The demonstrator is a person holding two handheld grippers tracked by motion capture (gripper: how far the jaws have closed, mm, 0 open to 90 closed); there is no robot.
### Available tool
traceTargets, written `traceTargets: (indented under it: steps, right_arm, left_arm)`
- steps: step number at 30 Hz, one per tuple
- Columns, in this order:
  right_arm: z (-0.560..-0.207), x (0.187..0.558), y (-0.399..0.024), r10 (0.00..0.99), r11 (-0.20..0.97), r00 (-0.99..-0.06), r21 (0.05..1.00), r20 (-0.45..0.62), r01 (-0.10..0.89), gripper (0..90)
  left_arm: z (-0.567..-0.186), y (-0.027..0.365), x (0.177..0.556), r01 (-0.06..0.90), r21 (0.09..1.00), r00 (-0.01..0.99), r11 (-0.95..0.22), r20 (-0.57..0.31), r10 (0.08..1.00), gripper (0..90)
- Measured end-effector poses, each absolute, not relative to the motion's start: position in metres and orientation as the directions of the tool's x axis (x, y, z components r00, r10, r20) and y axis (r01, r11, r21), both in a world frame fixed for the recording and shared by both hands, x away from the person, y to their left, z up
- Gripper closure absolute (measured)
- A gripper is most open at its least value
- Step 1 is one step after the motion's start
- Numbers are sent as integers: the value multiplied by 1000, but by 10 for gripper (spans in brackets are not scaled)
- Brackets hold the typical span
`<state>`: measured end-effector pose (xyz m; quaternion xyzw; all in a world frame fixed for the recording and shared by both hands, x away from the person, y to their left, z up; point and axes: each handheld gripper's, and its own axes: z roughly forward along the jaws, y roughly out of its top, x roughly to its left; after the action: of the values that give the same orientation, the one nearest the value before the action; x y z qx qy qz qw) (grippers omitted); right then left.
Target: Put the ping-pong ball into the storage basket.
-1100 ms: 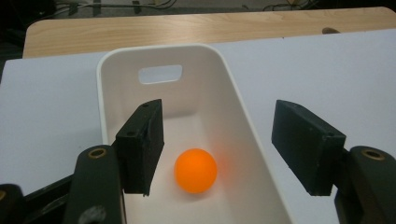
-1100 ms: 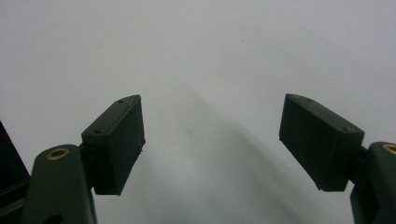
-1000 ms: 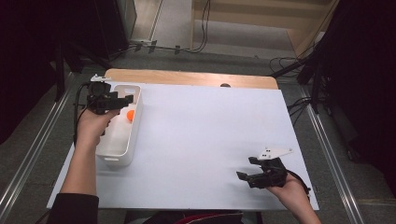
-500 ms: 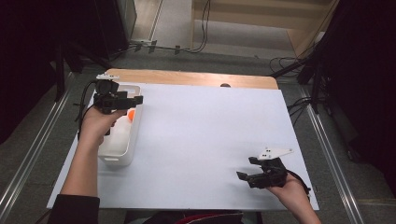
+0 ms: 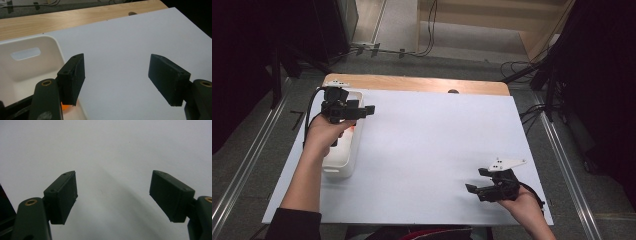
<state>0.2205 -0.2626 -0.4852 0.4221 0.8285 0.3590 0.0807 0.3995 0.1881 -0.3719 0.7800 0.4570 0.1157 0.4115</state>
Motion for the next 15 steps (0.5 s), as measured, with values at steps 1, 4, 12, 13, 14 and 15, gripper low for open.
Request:
traceTargets:
  steps: [1, 4, 12, 13, 14, 15]
  right_arm:
    - [-485, 221, -263, 757, 386, -631, 663, 169, 641, 207]
    - [-485, 221, -263, 759, 384, -628, 662, 170, 643, 207]
    - [-485, 221, -263, 757, 387, -632, 663, 169, 641, 207]
    - [-485, 221, -263, 757, 386, -631, 663, 170, 641, 207]
    - [-485, 220, -263, 757, 385, -630, 662, 171, 643, 207]
    - [-485, 220, -263, 757, 385, -630, 662, 171, 643, 207]
  left_arm:
    - [-372, 186, 399, 618, 747, 562, -246, -200, 803, 285]
    - [-373, 179, 398, 618, 740, 579, -265, -200, 790, 243]
    - [-377, 166, 396, 610, 739, 624, -287, -225, 748, 204]
    - [-378, 161, 395, 610, 733, 634, -300, -224, 741, 204]
    - [-378, 161, 395, 610, 733, 634, -300, -224, 741, 204]
    - [-379, 159, 395, 609, 732, 639, -306, -224, 736, 204]
